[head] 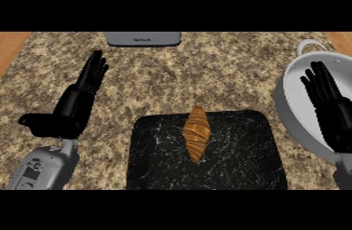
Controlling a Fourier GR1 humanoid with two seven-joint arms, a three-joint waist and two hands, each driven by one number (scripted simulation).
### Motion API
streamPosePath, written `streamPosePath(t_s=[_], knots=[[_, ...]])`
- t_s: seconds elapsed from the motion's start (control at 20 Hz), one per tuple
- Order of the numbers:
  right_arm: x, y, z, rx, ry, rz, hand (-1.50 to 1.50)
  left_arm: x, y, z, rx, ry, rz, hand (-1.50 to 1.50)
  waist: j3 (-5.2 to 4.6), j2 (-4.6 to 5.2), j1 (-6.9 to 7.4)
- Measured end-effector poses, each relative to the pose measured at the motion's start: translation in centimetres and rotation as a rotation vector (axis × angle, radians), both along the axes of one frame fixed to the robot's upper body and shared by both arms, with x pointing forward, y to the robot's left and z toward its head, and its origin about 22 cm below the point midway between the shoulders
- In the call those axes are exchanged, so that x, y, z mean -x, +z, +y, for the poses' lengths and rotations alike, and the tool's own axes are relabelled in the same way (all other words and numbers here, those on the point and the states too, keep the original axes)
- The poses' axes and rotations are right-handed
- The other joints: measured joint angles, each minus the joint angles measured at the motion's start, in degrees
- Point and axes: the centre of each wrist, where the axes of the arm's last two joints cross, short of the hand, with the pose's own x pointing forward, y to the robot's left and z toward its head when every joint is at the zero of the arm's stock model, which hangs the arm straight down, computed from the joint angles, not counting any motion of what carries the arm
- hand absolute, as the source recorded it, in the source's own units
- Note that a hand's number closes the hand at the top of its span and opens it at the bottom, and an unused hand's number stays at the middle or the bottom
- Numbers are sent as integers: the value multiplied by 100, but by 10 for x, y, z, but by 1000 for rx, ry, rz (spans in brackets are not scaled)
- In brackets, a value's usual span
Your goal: Pick the croissant from the tray and place it in the pot
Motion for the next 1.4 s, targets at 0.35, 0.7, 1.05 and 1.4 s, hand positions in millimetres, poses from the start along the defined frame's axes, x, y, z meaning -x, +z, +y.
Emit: streamPosePath(t_s=[0.35, 0.7, 1.05, 1.4], knots=[[-43, 13, 12, 162, 120, -146, 150, -2, 7, 27, 6, 160, 54, 0, -145, 38, 235], [-65, -38, 34, 285, 126, -266, -150, -2, 9, 45, 54, 253, 141, 0, -132, 44, 140], [-72, -6, 47, 337, 282, -342, -150, 2, 9, 61, 61, 287, 165, 0, -136, 1, -18], [-69, 36, 75, 602, 530, -138, -150, 5, 3, 63, 58, 299, 173, 0, -151, -32, -43]])
